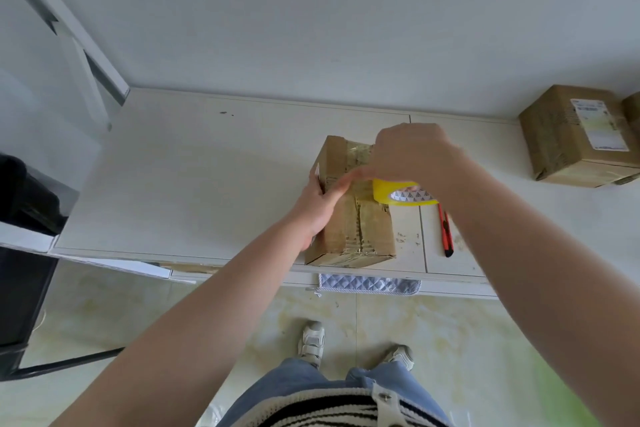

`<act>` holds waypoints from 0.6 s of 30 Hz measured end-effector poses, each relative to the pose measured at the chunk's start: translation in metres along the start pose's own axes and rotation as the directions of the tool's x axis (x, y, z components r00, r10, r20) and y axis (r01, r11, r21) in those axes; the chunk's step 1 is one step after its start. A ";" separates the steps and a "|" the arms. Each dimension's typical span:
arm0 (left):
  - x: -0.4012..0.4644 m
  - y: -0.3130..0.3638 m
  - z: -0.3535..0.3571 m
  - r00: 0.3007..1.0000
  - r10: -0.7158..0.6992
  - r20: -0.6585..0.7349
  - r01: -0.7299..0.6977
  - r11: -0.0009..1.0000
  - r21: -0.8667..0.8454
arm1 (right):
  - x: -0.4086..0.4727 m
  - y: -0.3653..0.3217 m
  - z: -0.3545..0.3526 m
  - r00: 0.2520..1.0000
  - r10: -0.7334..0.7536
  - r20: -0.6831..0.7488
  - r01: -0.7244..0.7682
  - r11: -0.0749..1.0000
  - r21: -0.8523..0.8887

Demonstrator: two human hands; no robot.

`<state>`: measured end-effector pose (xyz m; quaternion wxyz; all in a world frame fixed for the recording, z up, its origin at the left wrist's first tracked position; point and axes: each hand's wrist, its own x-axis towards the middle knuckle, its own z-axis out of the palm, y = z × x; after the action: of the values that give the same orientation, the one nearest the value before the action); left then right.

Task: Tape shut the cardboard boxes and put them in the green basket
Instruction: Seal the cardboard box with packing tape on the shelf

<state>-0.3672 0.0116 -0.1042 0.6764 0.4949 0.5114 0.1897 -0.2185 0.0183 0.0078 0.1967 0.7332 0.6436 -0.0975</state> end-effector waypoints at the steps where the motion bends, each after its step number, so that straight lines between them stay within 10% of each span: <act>1: 0.000 -0.002 -0.004 1.000 0.015 -0.006 -0.015 1.000 -0.016 | 0.001 0.008 -0.003 1.000 -0.022 0.000 0.022 0.995 0.099; 7: 0.004 -0.005 -0.023 0.999 -0.019 0.041 0.022 0.997 -0.074 | -0.004 0.014 0.000 0.991 -0.052 -0.124 0.078 0.973 0.216; 18: 0.006 -0.001 -0.023 0.999 -0.052 -0.004 0.051 0.986 -0.157 | 0.003 0.018 0.001 0.998 0.017 0.064 -0.019 0.999 0.039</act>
<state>-0.3853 0.0268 -0.1084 0.7159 0.4259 0.5102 0.2139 -0.2000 0.0187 0.0085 0.2033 0.7393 0.6282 -0.1320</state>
